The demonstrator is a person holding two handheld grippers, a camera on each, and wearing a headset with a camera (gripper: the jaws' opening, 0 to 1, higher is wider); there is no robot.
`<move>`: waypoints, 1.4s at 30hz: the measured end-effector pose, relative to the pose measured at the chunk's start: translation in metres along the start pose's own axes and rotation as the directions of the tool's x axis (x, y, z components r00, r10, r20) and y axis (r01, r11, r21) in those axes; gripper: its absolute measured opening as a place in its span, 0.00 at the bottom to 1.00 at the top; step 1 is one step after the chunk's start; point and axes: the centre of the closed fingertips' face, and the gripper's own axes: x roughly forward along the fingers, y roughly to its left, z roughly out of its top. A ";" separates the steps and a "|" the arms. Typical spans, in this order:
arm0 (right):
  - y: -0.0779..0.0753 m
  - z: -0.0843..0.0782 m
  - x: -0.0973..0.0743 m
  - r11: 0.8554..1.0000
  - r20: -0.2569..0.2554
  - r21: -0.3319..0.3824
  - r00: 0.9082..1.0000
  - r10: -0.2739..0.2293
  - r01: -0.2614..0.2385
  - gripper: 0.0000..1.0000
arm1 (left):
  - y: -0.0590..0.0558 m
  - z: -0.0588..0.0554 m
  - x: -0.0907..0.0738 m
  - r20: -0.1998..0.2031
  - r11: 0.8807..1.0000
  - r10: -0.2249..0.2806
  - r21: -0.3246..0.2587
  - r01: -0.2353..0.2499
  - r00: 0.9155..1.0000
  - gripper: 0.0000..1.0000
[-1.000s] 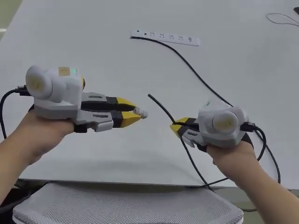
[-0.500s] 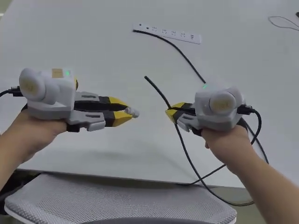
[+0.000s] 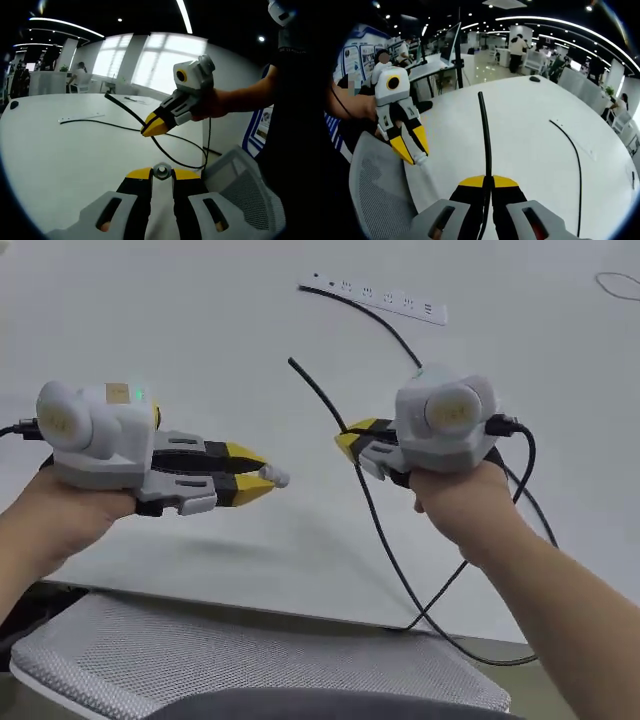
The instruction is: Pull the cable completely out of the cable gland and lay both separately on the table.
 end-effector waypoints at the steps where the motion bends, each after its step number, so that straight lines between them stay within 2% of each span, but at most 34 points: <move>1: 0.001 0.001 0.003 1.000 -0.002 -0.002 1.000 0.005 -0.005 0.00 | 0.001 -0.001 -0.001 -0.001 1.000 0.001 -0.002 -0.001 1.000 0.15; 11: 0.005 0.022 0.045 0.997 -0.013 -0.054 0.999 0.051 -0.051 0.00 | 0.018 -0.020 -0.009 -0.002 0.999 0.027 -0.020 -0.027 1.000 0.15; 20: 0.015 0.022 0.081 0.985 -0.062 -0.124 0.992 0.111 -0.118 0.00 | 0.032 -0.037 -0.013 -0.006 0.998 0.053 -0.040 -0.053 0.999 0.15; 26: 0.029 0.015 0.103 0.961 -0.119 -0.213 0.980 0.157 -0.179 0.00 | 0.041 -0.050 -0.013 -0.012 0.996 0.068 -0.057 -0.068 0.998 0.15; 29: 0.040 0.012 0.114 0.943 -0.138 -0.251 0.972 0.190 -0.220 0.00 | 0.045 -0.056 -0.013 -0.015 0.995 0.075 -0.060 -0.076 0.997 0.15; 36: 0.057 0.003 0.136 0.909 -0.188 -0.299 0.951 0.244 -0.292 0.00 | 0.057 -0.071 -0.014 -0.022 0.993 0.093 -0.077 -0.095 0.995 0.15; 42: 0.069 -0.005 0.148 0.880 -0.231 -0.333 0.934 0.272 -0.339 0.00 | 0.065 -0.084 -0.016 -0.032 0.989 0.111 -0.092 -0.113 0.993 0.15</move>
